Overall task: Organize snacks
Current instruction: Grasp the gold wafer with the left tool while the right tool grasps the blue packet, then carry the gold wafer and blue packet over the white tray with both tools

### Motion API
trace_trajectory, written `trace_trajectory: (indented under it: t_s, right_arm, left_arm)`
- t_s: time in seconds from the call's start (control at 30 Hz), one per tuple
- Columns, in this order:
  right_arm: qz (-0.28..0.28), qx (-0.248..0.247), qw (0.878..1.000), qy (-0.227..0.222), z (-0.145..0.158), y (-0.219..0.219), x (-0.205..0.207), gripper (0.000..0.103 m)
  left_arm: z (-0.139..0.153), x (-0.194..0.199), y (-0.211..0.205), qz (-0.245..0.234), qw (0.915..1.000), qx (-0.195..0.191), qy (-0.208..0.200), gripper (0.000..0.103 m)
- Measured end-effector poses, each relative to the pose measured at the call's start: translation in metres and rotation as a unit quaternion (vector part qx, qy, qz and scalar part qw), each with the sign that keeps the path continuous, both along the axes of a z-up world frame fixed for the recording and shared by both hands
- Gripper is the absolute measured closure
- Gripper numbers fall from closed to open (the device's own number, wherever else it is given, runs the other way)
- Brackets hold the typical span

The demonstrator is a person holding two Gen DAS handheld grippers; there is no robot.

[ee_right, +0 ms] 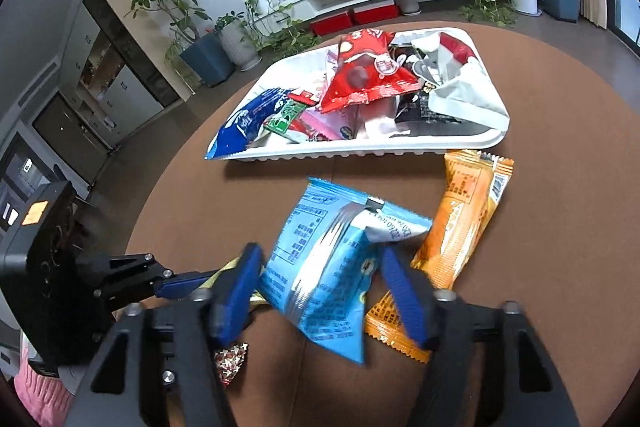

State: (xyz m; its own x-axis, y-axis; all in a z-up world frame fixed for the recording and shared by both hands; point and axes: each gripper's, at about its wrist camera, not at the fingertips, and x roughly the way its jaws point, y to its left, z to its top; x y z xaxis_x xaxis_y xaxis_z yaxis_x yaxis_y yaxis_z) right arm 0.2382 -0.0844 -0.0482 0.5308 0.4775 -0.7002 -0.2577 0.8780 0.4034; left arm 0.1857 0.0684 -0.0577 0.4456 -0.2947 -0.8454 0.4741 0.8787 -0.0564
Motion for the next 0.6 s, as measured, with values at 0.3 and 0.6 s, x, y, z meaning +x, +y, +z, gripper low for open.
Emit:
trace_trajectory:
  t_s: [0.3, 0.6]
  right_arm:
    - [-0.007, 0.107, 0.993, 0.038, -0.012, -0.034, 0.000, 0.066]
    - [-0.025, 0.246, 0.964, 0.095, -0.036, -0.069, -0.001, 0.067]
  left_arm:
    - [0.002, -0.002, 0.009, 0.025, 0.9990, -0.036, 0.011, 0.074]
    - [0.002, -0.003, 0.024, 0.057, 0.9932, -0.095, 0.036, 0.074]
